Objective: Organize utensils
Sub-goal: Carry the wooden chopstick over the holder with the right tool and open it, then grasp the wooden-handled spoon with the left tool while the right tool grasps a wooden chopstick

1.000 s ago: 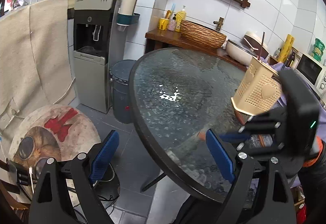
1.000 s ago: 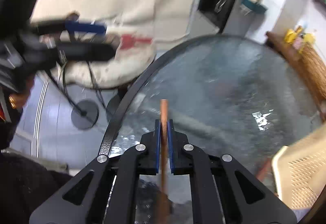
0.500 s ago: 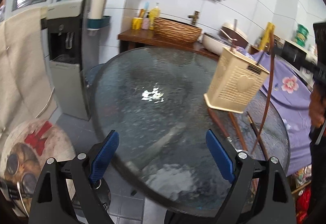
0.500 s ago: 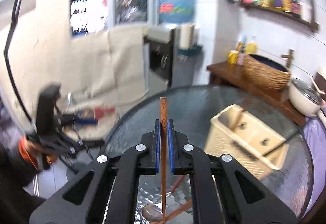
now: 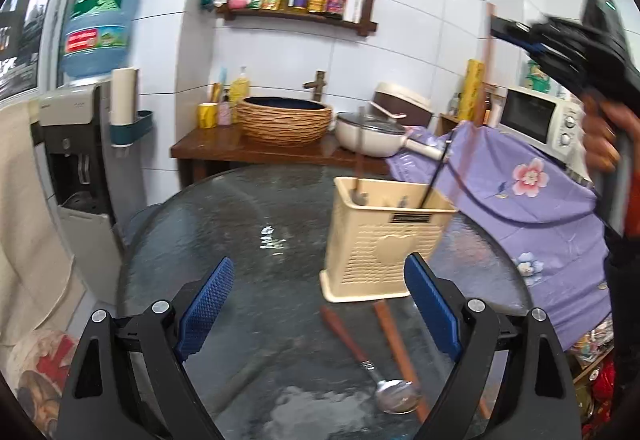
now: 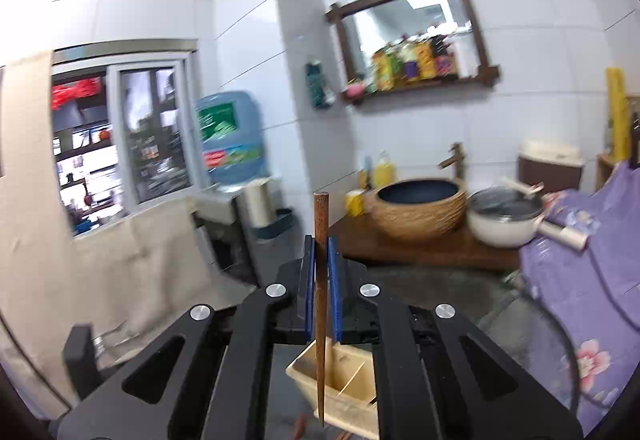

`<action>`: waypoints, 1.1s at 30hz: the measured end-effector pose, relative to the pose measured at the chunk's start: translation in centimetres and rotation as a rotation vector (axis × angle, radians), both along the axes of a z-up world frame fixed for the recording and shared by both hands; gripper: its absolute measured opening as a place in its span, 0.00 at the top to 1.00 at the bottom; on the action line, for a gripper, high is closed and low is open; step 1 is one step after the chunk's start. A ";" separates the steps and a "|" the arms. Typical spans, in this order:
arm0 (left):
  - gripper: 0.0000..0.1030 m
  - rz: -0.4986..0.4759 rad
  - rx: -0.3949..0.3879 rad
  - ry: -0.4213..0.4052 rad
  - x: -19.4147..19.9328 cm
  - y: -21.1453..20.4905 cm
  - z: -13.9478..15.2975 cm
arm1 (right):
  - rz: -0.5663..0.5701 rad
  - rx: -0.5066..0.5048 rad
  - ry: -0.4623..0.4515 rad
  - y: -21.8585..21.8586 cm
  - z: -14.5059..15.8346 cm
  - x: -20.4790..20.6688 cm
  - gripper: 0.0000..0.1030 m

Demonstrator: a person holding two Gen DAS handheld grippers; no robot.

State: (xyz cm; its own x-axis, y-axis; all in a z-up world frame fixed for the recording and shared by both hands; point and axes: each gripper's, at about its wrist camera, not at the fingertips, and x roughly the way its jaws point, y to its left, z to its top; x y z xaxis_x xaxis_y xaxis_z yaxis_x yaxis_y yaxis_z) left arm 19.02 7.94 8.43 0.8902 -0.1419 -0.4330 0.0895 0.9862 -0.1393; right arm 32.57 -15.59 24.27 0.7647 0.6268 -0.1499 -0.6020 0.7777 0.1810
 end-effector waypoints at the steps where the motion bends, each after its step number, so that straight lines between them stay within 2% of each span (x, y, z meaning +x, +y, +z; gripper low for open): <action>1: 0.17 -0.014 -0.001 0.004 0.0 -0.7 -0.3 | -0.034 -0.006 -0.023 0.1 0.5 0.6 0.93; 3: 0.17 -0.028 0.000 0.021 0.1 -1.6 -1.0 | -0.078 -0.019 -0.058 0.6 0.9 1.5 0.93; 6: 0.17 -0.044 0.012 0.066 0.0 -2.8 -2.8 | -0.104 -0.037 -0.051 2.0 -0.3 3.3 0.93; 12: 0.17 -0.018 -0.003 0.146 0.0 -1.9 -5.9 | -0.137 -0.115 0.021 3.6 -6.2 5.4 0.93; 17: 0.17 -0.002 -0.023 0.156 -0.2 -1.3 -6.4 | -0.155 -0.125 0.109 3.7 -10.4 6.4 0.93; 22: 0.17 -0.001 -0.035 0.157 -0.4 -1.2 -6.5 | -0.164 -0.159 0.123 4.3 -11.7 6.3 0.93; 26: 0.17 0.004 -0.043 0.160 -0.5 -1.0 -6.4 | -0.170 -0.167 0.095 4.5 -11.6 5.7 0.93; 27: 0.16 0.006 -0.044 0.160 -0.6 -1.0 -6.5 | -0.167 -0.171 0.091 4.6 -11.6 5.5 0.92; 29: 0.14 0.010 -0.045 0.161 -0.7 -0.9 -6.6 | -0.175 -0.184 0.078 4.7 -11.4 5.0 0.82; 30: 0.14 0.011 -0.046 0.162 -0.7 -0.9 -6.6 | -0.175 -0.186 0.071 4.7 -11.4 4.7 0.67; 31: 0.14 0.013 -0.047 0.164 -0.7 -0.9 -6.7 | -0.176 -0.178 0.061 4.6 -11.4 4.2 0.57; 33: 0.13 0.017 -0.049 0.171 -0.6 -0.8 -6.9 | -0.178 -0.166 0.054 4.3 -11.4 3.4 0.56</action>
